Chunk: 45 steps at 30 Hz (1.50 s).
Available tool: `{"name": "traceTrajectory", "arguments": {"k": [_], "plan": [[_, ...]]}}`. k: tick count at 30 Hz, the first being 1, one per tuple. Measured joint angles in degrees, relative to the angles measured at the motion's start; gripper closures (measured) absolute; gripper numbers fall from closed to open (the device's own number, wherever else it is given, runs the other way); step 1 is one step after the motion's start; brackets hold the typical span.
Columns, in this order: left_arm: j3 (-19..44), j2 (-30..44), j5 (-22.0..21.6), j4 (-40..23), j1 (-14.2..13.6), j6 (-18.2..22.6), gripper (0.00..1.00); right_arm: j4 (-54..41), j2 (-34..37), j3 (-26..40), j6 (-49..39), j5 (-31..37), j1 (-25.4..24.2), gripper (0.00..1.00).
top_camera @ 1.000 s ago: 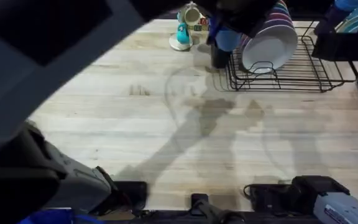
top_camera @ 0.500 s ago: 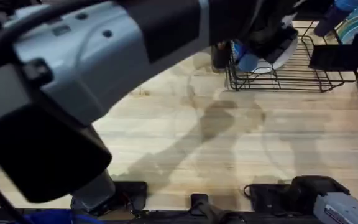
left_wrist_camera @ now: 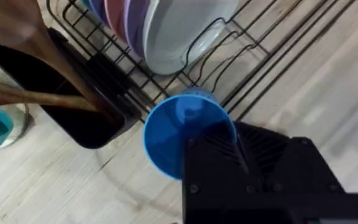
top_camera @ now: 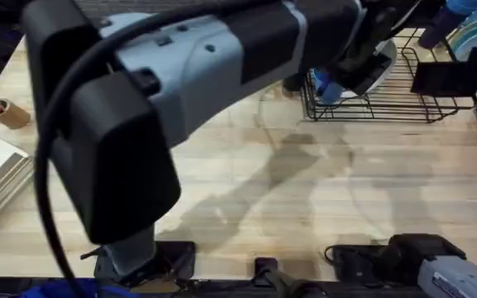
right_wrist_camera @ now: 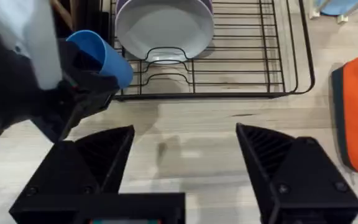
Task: Pick up the cup on the table and put them onto the rack.
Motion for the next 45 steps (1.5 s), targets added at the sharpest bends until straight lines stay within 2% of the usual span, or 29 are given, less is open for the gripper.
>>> {"name": "traceTrajectory", "arguments": {"k": [22,31,40,45], "plan": [[0.1,6.2,-1.1,0.6,-0.1,0.2,0.96,0.0,0.0,0.0,0.0,0.0,0.0,0.005],[0.2,6.2,-1.1,0.4,-0.1,0.2,0.75,0.0,0.0,0.0,0.0,0.0,0.0,0.005],[2.5,6.2,-1.2,-0.6,-0.1,0.2,0.71,0.0,0.0,0.0,0.0,0.0,0.0,0.005],[4.6,6.2,-1.2,-3.3,-0.1,0.2,0.671,0.0,0.0,0.0,0.0,0.0,0.0,0.005]]}}
